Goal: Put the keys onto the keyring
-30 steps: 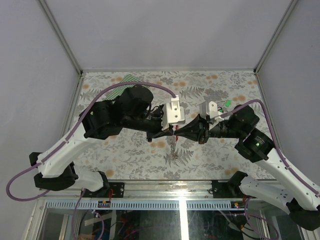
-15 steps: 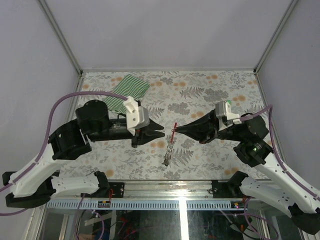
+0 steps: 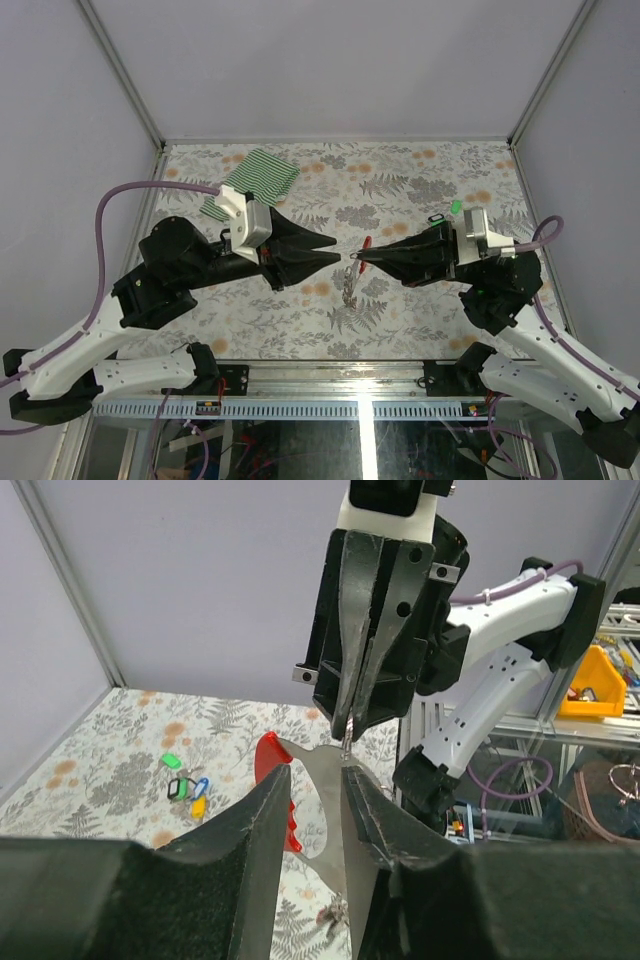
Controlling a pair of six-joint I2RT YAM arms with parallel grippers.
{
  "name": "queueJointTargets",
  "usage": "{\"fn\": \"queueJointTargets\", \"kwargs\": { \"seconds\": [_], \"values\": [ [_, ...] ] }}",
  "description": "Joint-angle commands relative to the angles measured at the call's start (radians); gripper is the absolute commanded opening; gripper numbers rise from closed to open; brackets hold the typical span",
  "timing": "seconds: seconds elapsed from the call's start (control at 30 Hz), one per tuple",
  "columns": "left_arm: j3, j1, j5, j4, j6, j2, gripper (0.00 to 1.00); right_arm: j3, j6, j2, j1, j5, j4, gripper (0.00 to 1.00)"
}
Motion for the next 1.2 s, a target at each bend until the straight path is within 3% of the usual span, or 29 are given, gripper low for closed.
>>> {"fn": "queueJointTargets", "kwargs": {
  "seconds": [0.0, 0.43, 0.73, 1.17],
  "values": [
    [-0.018, -0.005, 0.01, 0.189, -0.045, 0.0, 0.28, 0.025, 0.061, 0.004, 0.004, 0.033, 0.204, 0.0],
    [-0.066, -0.004, 0.108, 0.316, -0.097, 0.022, 0.28, 0.039, 0.055, 0.004, 0.003, 0.063, 0.198, 0.0],
    [-0.084, -0.003, 0.108, 0.339, -0.105, 0.039, 0.22, 0.041, 0.042, -0.007, 0.004, 0.068, 0.182, 0.0],
    [-0.098, -0.004, 0.111, 0.367, -0.126, 0.054, 0.21, 0.041, 0.025, -0.018, 0.003, 0.086, 0.176, 0.0]
  ]
}}
